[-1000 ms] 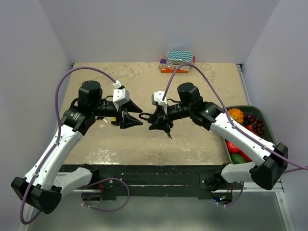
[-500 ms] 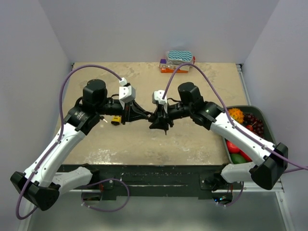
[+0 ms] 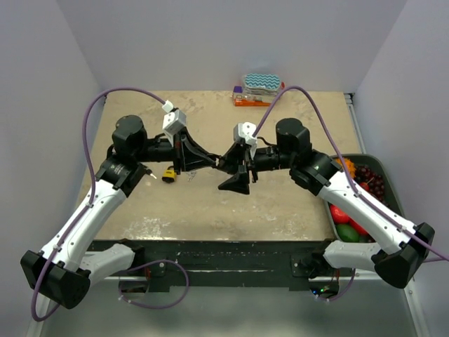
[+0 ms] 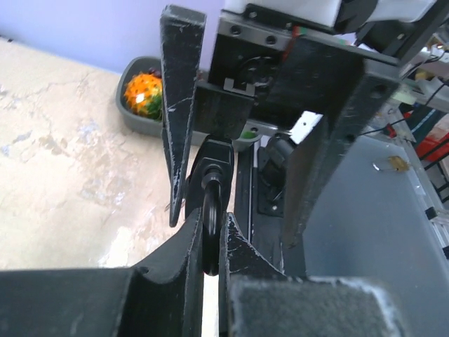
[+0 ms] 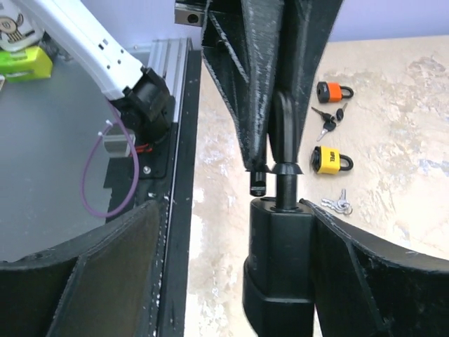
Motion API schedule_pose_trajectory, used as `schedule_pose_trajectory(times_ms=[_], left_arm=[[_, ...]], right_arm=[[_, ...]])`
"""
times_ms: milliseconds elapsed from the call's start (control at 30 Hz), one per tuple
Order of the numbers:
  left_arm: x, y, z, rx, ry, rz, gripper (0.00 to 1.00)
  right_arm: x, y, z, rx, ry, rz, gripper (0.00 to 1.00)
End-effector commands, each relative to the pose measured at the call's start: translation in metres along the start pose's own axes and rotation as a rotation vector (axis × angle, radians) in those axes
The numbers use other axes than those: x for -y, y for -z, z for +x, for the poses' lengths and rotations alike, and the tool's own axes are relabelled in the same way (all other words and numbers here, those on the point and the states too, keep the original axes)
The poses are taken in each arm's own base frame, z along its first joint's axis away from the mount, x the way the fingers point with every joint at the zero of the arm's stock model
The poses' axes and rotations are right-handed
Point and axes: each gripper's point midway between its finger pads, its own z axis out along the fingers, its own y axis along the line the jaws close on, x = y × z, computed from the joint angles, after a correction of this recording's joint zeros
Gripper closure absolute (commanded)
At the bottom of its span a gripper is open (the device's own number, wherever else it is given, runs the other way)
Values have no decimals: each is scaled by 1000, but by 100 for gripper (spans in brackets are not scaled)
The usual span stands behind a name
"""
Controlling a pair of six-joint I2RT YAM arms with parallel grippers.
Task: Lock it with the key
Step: Lock the lock.
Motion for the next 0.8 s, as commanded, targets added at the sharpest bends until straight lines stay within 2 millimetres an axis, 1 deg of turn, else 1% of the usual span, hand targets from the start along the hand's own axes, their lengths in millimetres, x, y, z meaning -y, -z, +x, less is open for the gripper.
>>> schedule_pose_trajectory(times_ms=[0, 67, 100, 133, 200, 233, 300, 333, 367, 400, 433, 500, 533, 567, 600, 633, 667, 767], left_arm=[[30, 5, -37, 84, -118, 106, 100], [32, 5, -36, 81, -121, 114, 100], [33, 5, -36, 80, -125, 118, 100], [33, 6, -35, 77, -125, 120, 100], [32, 6, -34, 76, -123, 116, 100], [32, 5, -34, 77, -125, 115, 100], [31, 5, -34, 78, -122, 109, 100], [29, 5, -32, 75, -113, 102, 100], [26, 5, -32, 75, -118, 90, 100], [24, 4, -31, 72, -113, 79, 100], [20, 4, -28, 52, -79, 61, 88], [8, 5, -21, 10, -88, 19, 74], [4, 7, -13, -39, -40, 6, 64], [0, 8, -8, -64, -95, 2, 61], [0, 10, -8, -80, -110, -1, 61], [-1, 13, 4, -119, -103, 0, 61], [-1, 14, 5, -124, -146, 0, 61], [2, 16, 7, -122, -186, 3, 61]], right_arm=[[6, 6, -21, 72, -34, 30, 26], [11, 9, -28, 96, -50, 35, 34], [10, 10, -28, 100, -74, 30, 45], [13, 11, -30, 105, -77, 35, 49], [12, 12, -31, 106, -76, 32, 58], [12, 12, -29, 103, -78, 30, 66], [11, 12, -28, 99, -78, 27, 75], [11, 12, -28, 98, -73, 27, 89], [11, 12, -27, 97, -71, 27, 98], [11, 13, -28, 97, -66, 31, 100], [11, 13, -28, 96, -65, 35, 100], [13, 14, -27, 91, -71, 44, 100], [13, 15, -28, 91, -71, 47, 100], [13, 14, -28, 91, -71, 47, 100], [13, 15, -29, 92, -73, 49, 100], [12, 15, -29, 92, -72, 44, 100], [12, 15, -28, 89, -75, 42, 100], [12, 15, -27, 88, -76, 36, 100]])
